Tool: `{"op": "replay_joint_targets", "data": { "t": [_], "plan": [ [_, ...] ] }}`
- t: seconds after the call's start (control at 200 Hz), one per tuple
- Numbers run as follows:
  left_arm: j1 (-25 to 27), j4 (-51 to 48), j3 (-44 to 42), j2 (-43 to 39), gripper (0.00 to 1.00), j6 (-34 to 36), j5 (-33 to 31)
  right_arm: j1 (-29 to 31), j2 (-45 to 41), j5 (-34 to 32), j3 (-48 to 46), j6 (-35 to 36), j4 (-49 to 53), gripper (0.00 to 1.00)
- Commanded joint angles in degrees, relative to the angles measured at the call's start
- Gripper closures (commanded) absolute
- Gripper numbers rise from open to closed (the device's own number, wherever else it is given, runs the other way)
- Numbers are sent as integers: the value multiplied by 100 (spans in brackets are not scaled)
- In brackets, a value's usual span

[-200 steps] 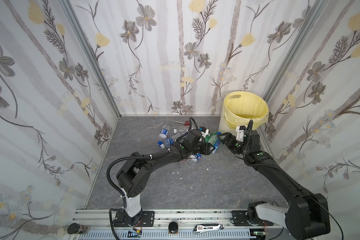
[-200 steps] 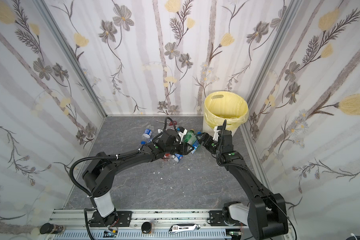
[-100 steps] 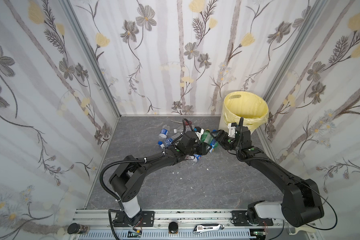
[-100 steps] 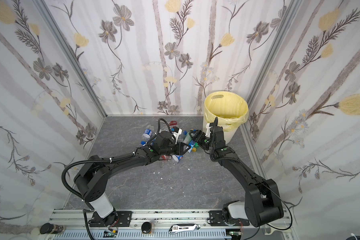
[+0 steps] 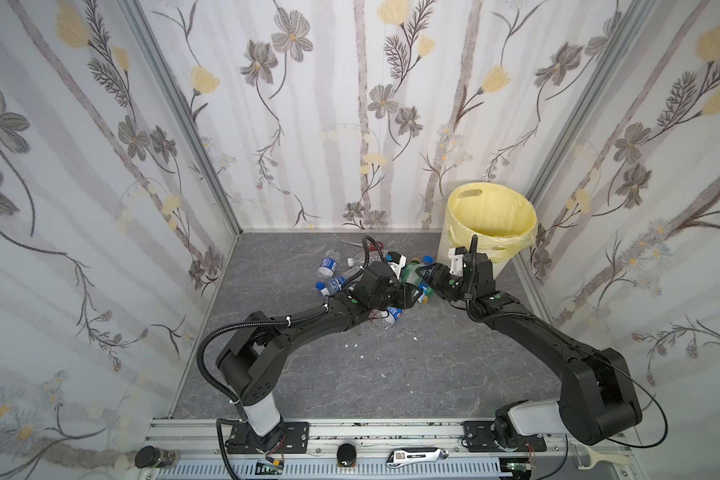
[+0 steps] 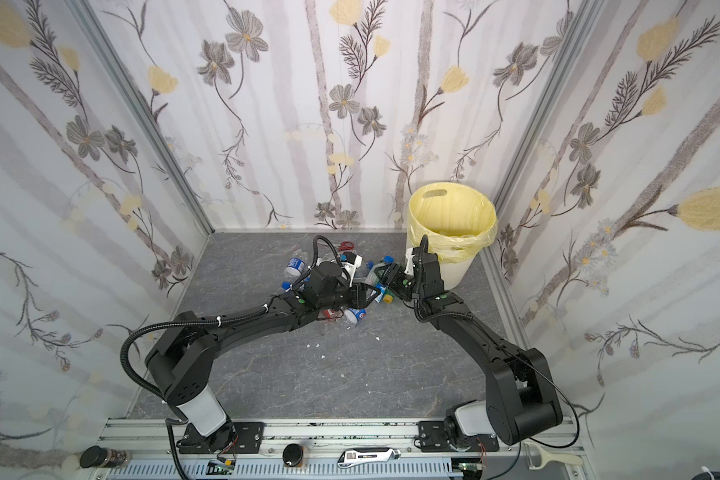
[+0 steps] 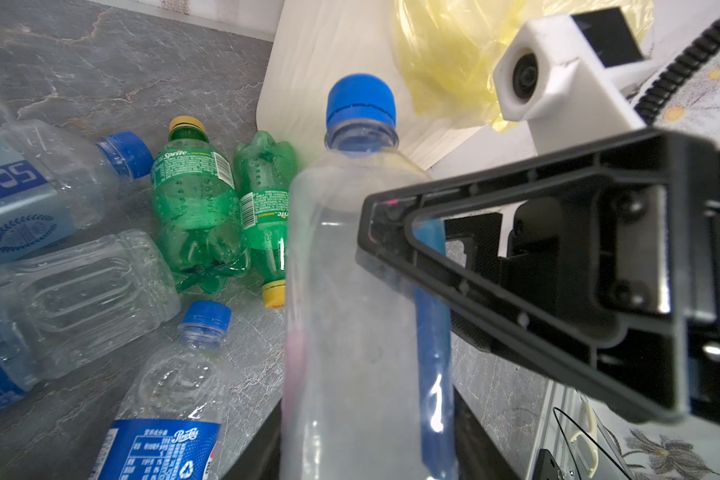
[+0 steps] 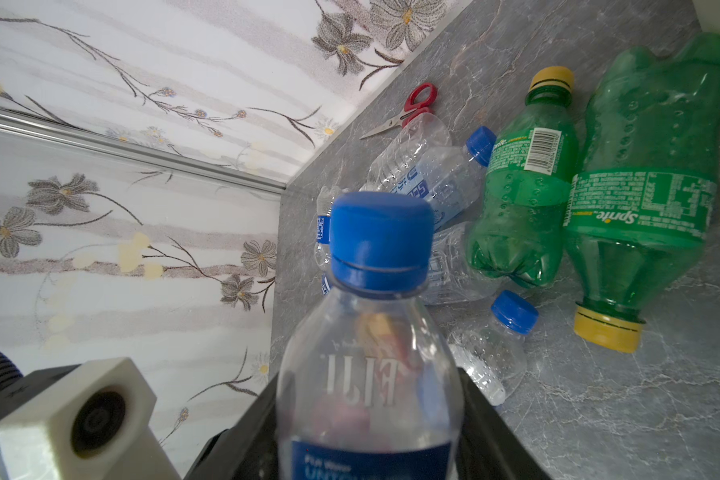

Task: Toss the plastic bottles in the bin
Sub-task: 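Grasp the Fiji bottle's top with the right gripper beside the left gripper, then carry the Fiji bottle with the right gripper over the bin while the left gripper opens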

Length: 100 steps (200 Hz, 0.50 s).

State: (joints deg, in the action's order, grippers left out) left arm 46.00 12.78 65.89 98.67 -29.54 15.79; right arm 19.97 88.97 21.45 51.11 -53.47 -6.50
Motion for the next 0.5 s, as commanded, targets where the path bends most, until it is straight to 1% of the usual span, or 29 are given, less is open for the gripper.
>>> {"op": "replay_joint_targets", "data": {
  "t": [0.0,0.055,0.24,0.4,0.495],
  "plan": [
    [-10,261,90,47,49,45,29,50,90,113,50,13,-246,44],
    [-11,261,94,63,47,31,25,49,99,114,68,24,-239,47],
    [-28,230,13,-26,42,56,-87,-2,72,-6,341,265,78,47],
    [-72,15,-11,-240,28,210,-204,-105,79,-100,738,534,430,48],
    [-80,-98,20,-444,17,365,-342,-180,99,-189,1068,735,713,49]
  ]
}}
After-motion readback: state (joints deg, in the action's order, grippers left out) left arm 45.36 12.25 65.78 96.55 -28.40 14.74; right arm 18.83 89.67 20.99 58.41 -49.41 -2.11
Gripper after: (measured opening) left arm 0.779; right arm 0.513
